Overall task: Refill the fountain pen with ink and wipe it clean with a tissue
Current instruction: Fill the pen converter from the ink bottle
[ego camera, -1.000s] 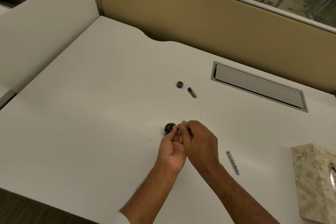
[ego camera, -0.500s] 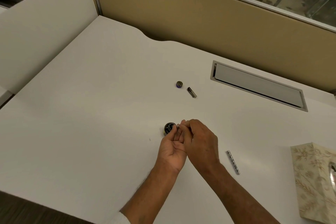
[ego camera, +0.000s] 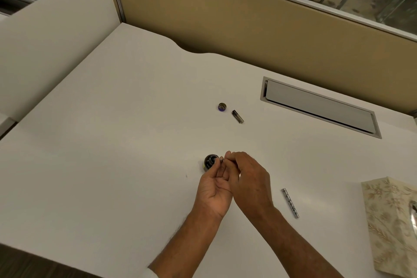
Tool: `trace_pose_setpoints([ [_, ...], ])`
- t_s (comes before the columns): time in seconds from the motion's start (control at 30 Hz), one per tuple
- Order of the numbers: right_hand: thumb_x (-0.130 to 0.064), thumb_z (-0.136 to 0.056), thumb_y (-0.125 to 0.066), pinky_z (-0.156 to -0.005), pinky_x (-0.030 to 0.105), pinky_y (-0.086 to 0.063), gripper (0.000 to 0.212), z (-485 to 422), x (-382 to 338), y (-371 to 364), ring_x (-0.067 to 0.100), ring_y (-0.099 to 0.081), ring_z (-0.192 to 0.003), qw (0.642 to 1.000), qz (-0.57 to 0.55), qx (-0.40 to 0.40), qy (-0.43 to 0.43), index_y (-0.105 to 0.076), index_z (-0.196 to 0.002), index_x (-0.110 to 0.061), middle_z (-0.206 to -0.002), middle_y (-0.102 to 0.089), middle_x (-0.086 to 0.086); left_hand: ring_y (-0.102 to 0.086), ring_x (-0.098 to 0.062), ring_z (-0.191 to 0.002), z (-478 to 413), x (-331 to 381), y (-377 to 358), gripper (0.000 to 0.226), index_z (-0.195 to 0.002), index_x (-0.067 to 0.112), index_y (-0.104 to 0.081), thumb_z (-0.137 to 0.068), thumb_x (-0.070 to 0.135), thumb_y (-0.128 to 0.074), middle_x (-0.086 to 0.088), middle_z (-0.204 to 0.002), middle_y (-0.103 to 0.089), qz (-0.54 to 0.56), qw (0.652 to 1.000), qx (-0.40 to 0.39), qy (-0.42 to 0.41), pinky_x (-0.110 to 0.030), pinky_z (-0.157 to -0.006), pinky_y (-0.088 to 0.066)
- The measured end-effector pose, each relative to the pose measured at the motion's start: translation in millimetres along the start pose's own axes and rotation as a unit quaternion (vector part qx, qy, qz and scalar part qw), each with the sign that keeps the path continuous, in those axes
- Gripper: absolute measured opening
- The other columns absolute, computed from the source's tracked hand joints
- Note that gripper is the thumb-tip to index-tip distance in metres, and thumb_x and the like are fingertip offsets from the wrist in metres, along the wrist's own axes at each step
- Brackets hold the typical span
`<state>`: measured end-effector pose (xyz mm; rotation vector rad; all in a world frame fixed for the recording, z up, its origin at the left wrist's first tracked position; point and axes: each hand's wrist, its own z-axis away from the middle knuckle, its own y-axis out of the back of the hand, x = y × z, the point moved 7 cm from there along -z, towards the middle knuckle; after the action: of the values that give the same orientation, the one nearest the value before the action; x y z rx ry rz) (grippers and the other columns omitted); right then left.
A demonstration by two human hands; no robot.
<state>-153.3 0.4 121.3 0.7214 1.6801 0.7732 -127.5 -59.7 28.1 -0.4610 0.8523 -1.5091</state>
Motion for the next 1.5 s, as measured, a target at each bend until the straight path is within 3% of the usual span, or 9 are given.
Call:
trace_pose_setpoints([
  [0.13,-0.014,-0.096,-0.066,-0.062,0.038,-0.056,0.012,-1.3,1.1,-2.9,0.017,-0.064,-0.072,1.000,0.013,0.009,0.000,-0.067,-0.084,-0.010,-0.079,-0.069,-0.003,-0.077,-0.030,-0.089,0.4,0.1,-0.7,0.039,-0.138,-0.005,-0.055,-0.102,0.011,-0.056,-0.021,-0.108,-0.073,0.010,1.000,-0.003,0.004,-0.037,-0.060,-0.065],
  [0.33,-0.018,-0.095,-0.068,-0.051,0.031,-0.047,0.025,-1.8,0.1,1.1,0.008,-0.046,-0.059,0.999,0.028,0.036,-0.004,-0.057,-0.073,-0.016,-0.065,-0.048,-0.013,-0.080,-0.032,-0.084,1.4,-1.8,-2.6,0.026,-0.114,-0.008,-0.068,-0.104,0.012,-0.053,-0.023,-0.100,-0.078,0.002,1.000,-0.018,0.015,-0.040,-0.061,-0.066],
  [0.53,-0.020,-0.095,-0.068,-0.067,0.025,-0.055,0.005,6.3,1.1,1.2,0.008,-0.066,-0.080,1.000,0.004,0.011,-0.014,-0.071,-0.099,-0.019,-0.090,-0.072,-0.011,-0.079,-0.032,-0.087,1.1,-1.0,0.4,0.029,-0.125,-0.005,-0.063,-0.102,0.011,-0.057,-0.021,-0.108,-0.074,0.016,1.000,-0.012,0.023,-0.040,-0.061,-0.065],
  [0.63,-0.014,-0.096,-0.065,-0.067,0.032,-0.057,0.006,7.3,2.0,0.0,0.013,-0.066,-0.078,1.000,0.006,0.006,-0.010,-0.070,-0.094,-0.015,-0.087,-0.070,-0.006,-0.079,-0.030,-0.087,0.3,-0.6,1.8,0.029,-0.125,-0.006,-0.063,-0.101,0.010,-0.058,-0.021,-0.104,-0.076,0.007,1.000,-0.009,0.017,-0.038,-0.064,-0.066],
  [0.83,-0.018,-0.095,-0.067,-0.053,0.022,-0.042,0.023,3.4,1.4,1.3,0.007,-0.046,-0.060,0.999,0.024,0.035,-0.025,-0.058,-0.074,-0.017,-0.067,-0.050,-0.014,-0.080,-0.033,-0.086,-1.1,-1.9,0.3,0.028,-0.112,-0.009,-0.070,-0.103,0.013,-0.054,-0.023,-0.101,-0.078,-0.001,0.999,-0.020,0.029,-0.042,-0.060,-0.065],
  [1.03,-0.017,-0.097,-0.065,-0.067,0.025,-0.055,0.006,8.0,4.6,-2.2,0.008,-0.065,-0.078,1.000,0.006,0.015,-0.020,-0.070,-0.098,-0.019,-0.090,-0.071,-0.010,-0.080,-0.033,-0.084,-1.4,-2.9,0.0,0.027,-0.119,-0.007,-0.066,-0.100,0.010,-0.058,-0.023,-0.103,-0.076,0.025,0.999,-0.019,0.040,-0.039,-0.059,-0.065],
  [1.23,-0.020,-0.096,-0.067,-0.053,0.014,-0.033,0.034,2.2,0.9,0.9,-0.004,-0.040,-0.055,0.999,0.018,0.039,-0.030,-0.045,-0.072,-0.028,-0.060,-0.039,-0.019,-0.080,-0.035,-0.089,-3.8,-2.3,0.5,0.029,-0.109,-0.009,-0.072,-0.102,0.013,-0.055,-0.025,-0.104,-0.078,-0.003,0.999,-0.023,0.042,-0.043,-0.062,-0.065],
  [1.37,-0.030,-0.096,-0.066,-0.059,0.025,-0.052,0.013,3.2,5.0,-1.8,0.005,-0.061,-0.067,0.998,0.005,0.021,-0.054,-0.062,-0.085,-0.026,-0.074,-0.064,-0.014,-0.079,-0.038,-0.088,-2.3,-3.6,-1.6,0.029,-0.111,-0.010,-0.070,-0.104,0.014,-0.054,-0.027,-0.103,-0.077,0.015,0.997,-0.034,0.063,-0.045,-0.060,-0.065],
  [1.5,-0.016,-0.097,-0.065,-0.071,0.032,-0.059,0.006,5.3,3.6,-4.0,0.009,-0.069,-0.083,0.999,-0.017,0.018,-0.041,-0.070,-0.098,-0.020,-0.091,-0.073,-0.011,-0.080,-0.035,-0.085,-3.6,-3.6,0.1,0.030,-0.125,-0.008,-0.063,-0.102,0.010,-0.057,-0.024,-0.106,-0.075,0.036,0.997,-0.018,0.058,-0.039,-0.058,-0.065],
])
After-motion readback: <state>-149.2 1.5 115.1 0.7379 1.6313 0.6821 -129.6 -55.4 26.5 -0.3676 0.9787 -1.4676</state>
